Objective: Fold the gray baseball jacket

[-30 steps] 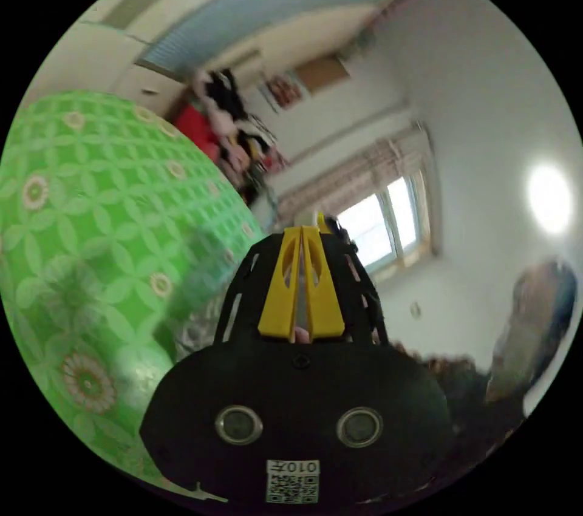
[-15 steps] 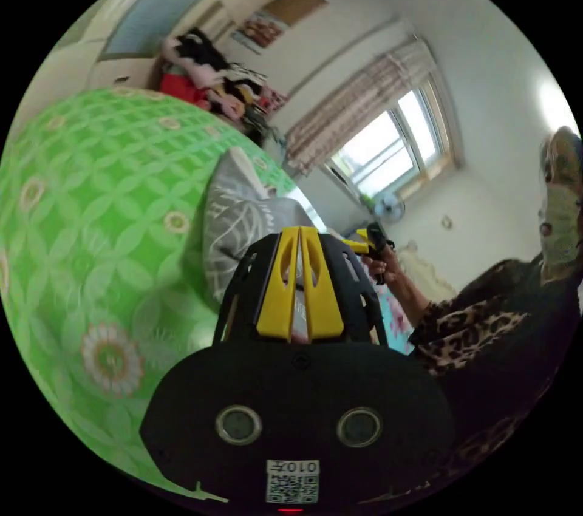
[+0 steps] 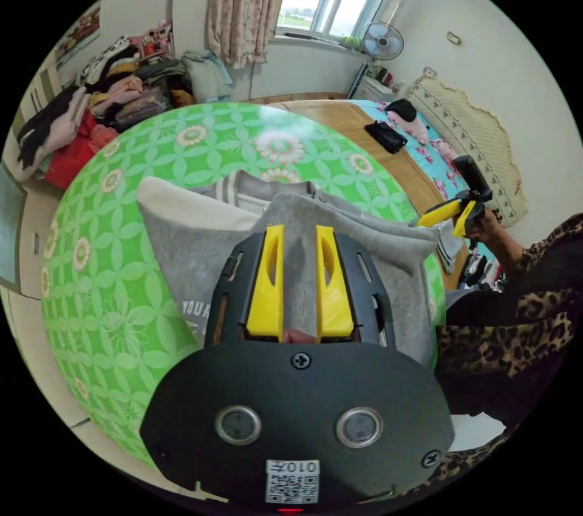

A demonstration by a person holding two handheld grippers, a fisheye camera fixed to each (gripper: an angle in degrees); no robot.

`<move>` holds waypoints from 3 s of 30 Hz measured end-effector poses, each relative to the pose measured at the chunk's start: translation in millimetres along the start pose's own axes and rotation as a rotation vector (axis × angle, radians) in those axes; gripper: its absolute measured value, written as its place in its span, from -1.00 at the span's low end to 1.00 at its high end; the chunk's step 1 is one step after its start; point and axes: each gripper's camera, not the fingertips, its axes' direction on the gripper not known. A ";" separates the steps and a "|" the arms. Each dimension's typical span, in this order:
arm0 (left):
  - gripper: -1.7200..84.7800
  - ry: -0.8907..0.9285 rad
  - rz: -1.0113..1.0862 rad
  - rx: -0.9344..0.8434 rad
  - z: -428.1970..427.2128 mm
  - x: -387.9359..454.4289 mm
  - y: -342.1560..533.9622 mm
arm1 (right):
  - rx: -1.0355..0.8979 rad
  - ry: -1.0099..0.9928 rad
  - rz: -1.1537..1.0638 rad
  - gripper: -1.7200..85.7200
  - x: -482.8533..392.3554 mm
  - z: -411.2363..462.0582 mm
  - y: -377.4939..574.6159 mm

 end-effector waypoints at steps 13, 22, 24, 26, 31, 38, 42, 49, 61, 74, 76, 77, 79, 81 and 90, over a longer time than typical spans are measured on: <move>-0.96 0.088 -0.503 0.358 -93.7 -122.6 54.7 | 0.088 -0.104 0.066 -0.56 6.8 -2.2 0.7; -0.96 0.013 -1.155 0.528 -109.8 -191.8 280.7 | 0.134 -0.163 0.192 -0.57 13.8 15.3 15.8; -0.96 0.082 -1.187 0.603 -102.4 -191.7 307.0 | 0.268 -0.063 0.227 -0.58 3.2 -6.5 30.9; -0.97 0.113 -1.204 0.638 -100.1 -191.9 321.3 | 0.289 -0.035 0.249 -0.58 -0.7 -17.5 40.3; -0.97 0.070 -1.198 0.627 -109.9 -196.9 317.3 | 0.074 -0.105 0.284 -0.58 -5.3 28.3 38.3; -0.97 -0.017 -1.198 0.572 -124.1 -168.3 323.6 | -0.104 -0.047 0.202 -0.77 -20.4 86.8 -5.0; -0.97 -0.037 -1.263 0.581 -131.6 -122.3 378.3 | -0.127 0.092 0.083 -0.81 -33.4 59.3 -57.1; -0.97 -0.058 -1.256 0.432 -119.9 63.9 434.5 | -0.037 0.427 -0.119 -0.82 -75.3 40.5 -194.2; -0.96 -0.046 -1.351 0.916 -123.8 186.4 552.3 | -0.095 0.109 -0.165 -0.72 -64.8 28.7 -252.3; -0.88 -0.147 -1.298 0.694 -135.5 20.5 447.5 | -0.308 0.145 -0.297 -0.65 -81.7 84.8 -288.8; -0.88 -0.164 -1.273 0.670 -131.0 10.8 432.9 | -0.309 0.121 -0.307 -0.65 -80.1 83.9 -285.7; -0.88 -0.164 -1.263 0.663 -129.8 8.8 429.6 | -0.312 0.120 -0.321 -0.66 -79.3 82.2 -284.0; -0.89 -0.157 -1.238 0.607 -121.5 1.0 417.7 | -0.313 0.123 -0.334 -0.69 -78.2 79.4 -281.0; -0.90 -0.168 -1.221 0.565 -113.9 -4.0 410.2 | -0.308 0.169 -0.372 -0.74 -80.1 75.1 -273.9; -0.96 -0.203 -1.215 0.733 -106.8 65.8 416.0 | -0.190 -0.161 -0.600 -0.82 -112.0 8.3 -212.8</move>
